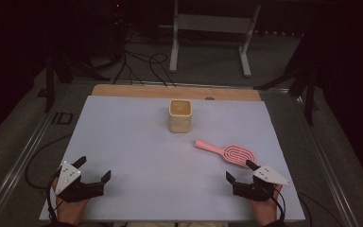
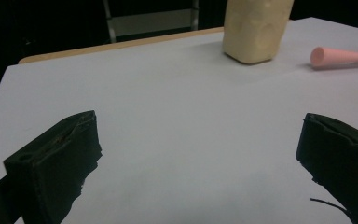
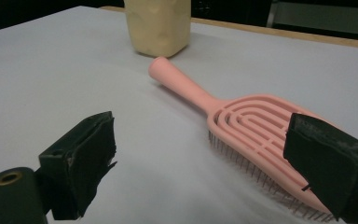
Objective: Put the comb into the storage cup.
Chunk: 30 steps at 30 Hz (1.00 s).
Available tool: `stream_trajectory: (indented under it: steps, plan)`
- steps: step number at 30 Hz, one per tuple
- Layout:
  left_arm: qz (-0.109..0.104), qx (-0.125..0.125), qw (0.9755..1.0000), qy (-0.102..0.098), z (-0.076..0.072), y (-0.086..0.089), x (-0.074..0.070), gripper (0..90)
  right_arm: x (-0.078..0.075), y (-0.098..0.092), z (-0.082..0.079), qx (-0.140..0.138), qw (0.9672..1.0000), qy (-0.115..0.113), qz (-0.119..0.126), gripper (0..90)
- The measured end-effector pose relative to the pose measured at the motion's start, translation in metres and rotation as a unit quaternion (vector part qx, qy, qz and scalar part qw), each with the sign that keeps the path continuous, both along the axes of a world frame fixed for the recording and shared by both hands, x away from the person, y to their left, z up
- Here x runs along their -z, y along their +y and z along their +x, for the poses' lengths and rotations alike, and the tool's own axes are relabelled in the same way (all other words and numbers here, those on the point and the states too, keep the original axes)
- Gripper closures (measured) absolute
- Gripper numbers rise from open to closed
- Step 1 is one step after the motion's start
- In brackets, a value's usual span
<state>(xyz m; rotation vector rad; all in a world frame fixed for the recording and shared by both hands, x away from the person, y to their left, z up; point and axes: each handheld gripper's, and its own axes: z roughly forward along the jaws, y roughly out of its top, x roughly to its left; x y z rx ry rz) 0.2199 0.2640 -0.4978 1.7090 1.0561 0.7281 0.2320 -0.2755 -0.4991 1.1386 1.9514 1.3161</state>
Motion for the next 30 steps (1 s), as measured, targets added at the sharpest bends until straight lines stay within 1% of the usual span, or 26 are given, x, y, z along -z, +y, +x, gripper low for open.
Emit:
stream_trajectory:
  steps: [4, 9, 14, 16, 19, 24, 27, 30]
  plan:
    - [-0.006, -0.004, 1.0000, 0.001, -0.001, 0.001, 0.001, 0.3, 0.000, 0.002, -0.001, -0.001, 1.0000, 0.001, 0.001, 8.9]
    - [-0.016, 0.001, 0.9999, 0.007, 0.000, 0.001, 0.004, 0.3, 0.001, 0.003, 0.000, -0.002, 1.0000, 0.003, -0.002, 8.8]
    - [-0.013, 0.000, 0.9999, 0.006, -0.001, 0.000, 0.005, 0.3, -0.001, 0.006, 0.000, -0.010, 0.9999, 0.005, -0.001, 8.8]
    - [-0.008, -0.005, 0.9999, 0.008, -0.001, 0.000, 0.006, 0.2, -0.002, 0.006, 0.001, -0.010, 0.9999, 0.005, -0.007, 8.9]
    - [-0.004, -0.010, 0.9999, 0.011, 0.000, 0.001, 0.007, 0.3, -0.007, 0.006, 0.003, -0.010, 0.9999, 0.010, -0.009, 8.9]
    - [-0.009, -0.023, 0.9997, 0.008, -0.002, 0.004, 0.006, 0.2, -0.020, 0.007, 0.007, -0.008, 0.9999, 0.010, -0.004, 8.9]
    - [-0.011, -0.030, 0.9995, 0.004, -0.003, 0.005, 0.006, 0.2, -0.030, 0.009, 0.013, -0.008, 0.9999, 0.007, 0.008, 8.9]
    - [-0.016, -0.036, 0.9992, 0.000, -0.004, 0.006, 0.005, 0.2, -0.035, 0.013, 0.019, -0.007, 0.9999, 0.008, 0.011, 9.0]
